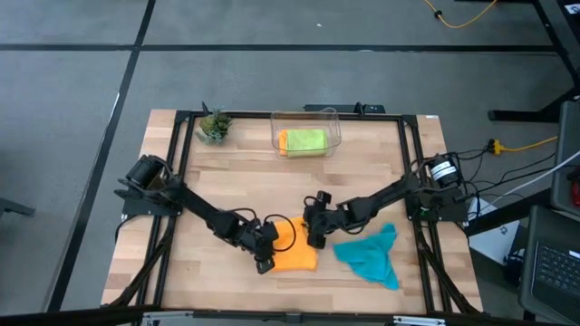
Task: Fold microfiber towels
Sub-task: Fold the orange microfiber cloth
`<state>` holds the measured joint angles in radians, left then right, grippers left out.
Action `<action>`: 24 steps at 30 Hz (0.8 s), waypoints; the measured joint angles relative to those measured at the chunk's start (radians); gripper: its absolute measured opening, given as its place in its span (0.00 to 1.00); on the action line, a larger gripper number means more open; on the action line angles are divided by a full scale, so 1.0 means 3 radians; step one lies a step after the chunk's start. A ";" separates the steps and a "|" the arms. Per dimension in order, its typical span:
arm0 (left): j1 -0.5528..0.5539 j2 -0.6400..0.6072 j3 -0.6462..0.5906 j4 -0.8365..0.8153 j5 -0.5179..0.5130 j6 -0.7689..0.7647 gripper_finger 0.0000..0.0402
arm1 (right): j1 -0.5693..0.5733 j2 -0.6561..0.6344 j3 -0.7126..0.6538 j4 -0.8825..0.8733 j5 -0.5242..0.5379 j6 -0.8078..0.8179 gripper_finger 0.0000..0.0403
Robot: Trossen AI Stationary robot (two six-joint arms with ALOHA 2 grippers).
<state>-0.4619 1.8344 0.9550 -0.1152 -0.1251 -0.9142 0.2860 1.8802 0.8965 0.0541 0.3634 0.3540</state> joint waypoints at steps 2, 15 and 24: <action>-0.0036 -0.0006 -0.0001 0.0007 -0.0012 0.0000 0.26 | -0.0034 0.0001 0.0019 -0.0164 0.0125 0.0173 0.53; -0.0086 -0.0090 -0.0017 -0.0032 -0.0093 -0.0003 0.26 | 0.0017 -0.0468 0.0201 -0.0318 0.0134 0.0025 0.53; 0.0063 -0.0508 -0.0011 -0.0023 -0.0338 0.0595 0.26 | 0.0149 -0.0287 0.0250 0.0144 -0.0271 0.0013 0.53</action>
<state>-0.4430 1.6819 0.9518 -0.1220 -0.2266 -0.7358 0.3309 1.7940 0.9714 0.0973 0.2820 0.3580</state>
